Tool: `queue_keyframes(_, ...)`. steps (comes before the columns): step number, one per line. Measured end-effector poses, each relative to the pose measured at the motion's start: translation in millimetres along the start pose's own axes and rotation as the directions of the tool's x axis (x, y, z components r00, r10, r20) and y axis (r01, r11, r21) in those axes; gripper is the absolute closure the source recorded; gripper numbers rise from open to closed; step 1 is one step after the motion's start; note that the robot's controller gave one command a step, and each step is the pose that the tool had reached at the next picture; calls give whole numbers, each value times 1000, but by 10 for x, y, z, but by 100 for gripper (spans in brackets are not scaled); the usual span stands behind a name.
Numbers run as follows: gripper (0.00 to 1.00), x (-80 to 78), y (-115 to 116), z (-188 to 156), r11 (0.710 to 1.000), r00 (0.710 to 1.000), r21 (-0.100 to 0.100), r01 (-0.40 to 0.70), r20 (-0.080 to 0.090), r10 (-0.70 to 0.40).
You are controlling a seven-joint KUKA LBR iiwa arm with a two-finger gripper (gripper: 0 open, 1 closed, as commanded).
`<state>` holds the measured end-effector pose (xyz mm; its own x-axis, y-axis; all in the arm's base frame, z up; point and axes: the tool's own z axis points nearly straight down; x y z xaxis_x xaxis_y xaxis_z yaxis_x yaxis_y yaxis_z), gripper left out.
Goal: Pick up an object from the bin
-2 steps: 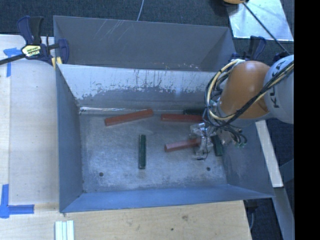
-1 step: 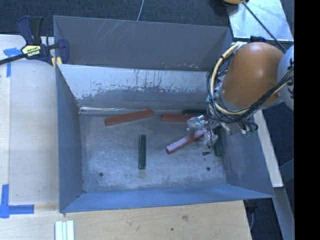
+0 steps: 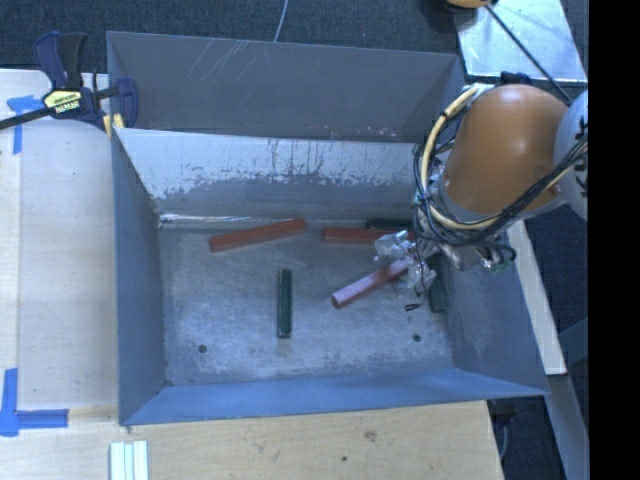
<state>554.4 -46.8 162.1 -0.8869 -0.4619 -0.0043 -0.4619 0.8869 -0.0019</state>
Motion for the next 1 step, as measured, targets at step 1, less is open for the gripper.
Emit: queue_keyframes(1, 100, -181, 194, -780, 1000, 1000, -1, 27, -1, -27)
